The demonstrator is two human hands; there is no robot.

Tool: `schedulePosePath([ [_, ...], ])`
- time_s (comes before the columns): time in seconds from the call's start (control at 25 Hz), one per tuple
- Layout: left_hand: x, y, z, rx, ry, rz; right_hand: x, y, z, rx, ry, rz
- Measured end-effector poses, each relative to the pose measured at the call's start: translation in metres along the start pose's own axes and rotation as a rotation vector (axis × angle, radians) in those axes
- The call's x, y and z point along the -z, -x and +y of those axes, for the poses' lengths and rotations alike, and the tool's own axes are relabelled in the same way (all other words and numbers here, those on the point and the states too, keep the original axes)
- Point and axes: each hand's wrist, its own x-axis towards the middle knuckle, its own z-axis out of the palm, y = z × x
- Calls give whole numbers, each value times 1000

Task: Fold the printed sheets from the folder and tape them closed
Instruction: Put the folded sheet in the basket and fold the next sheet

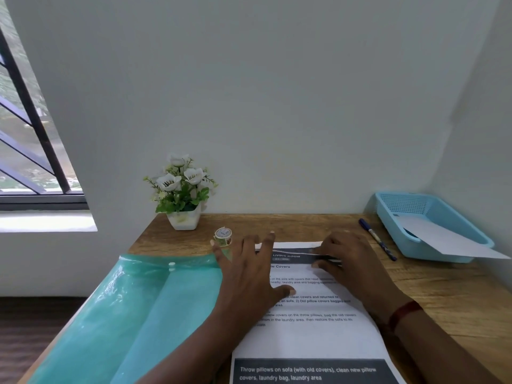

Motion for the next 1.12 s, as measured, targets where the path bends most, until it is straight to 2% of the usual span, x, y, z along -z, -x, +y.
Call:
schedulePosePath([
  [0.08,5,4,5,-24,-23,15,6,1,-6,17,38,-65],
  [0.28,11,9,11,-88,-31,-134,16,3,-23,16,91,-243],
  [0.4,8,13,11,-108,-9,-154,17,8,-31,-31,105,-343],
  [0.68,3,18,13,-89,68,-194,13,20,-41,-145,136,-713],
  [0.84,1,18,14,-58,14,-269,8,20,-40,-152,136,-801],
  [0.92,-1,20,14,-60,-9,-363,7,22,-40,-176,107,-822],
  [1.12,-5,28,10,-146,-67,-511,-1,26,-47,-187,94,-834],
])
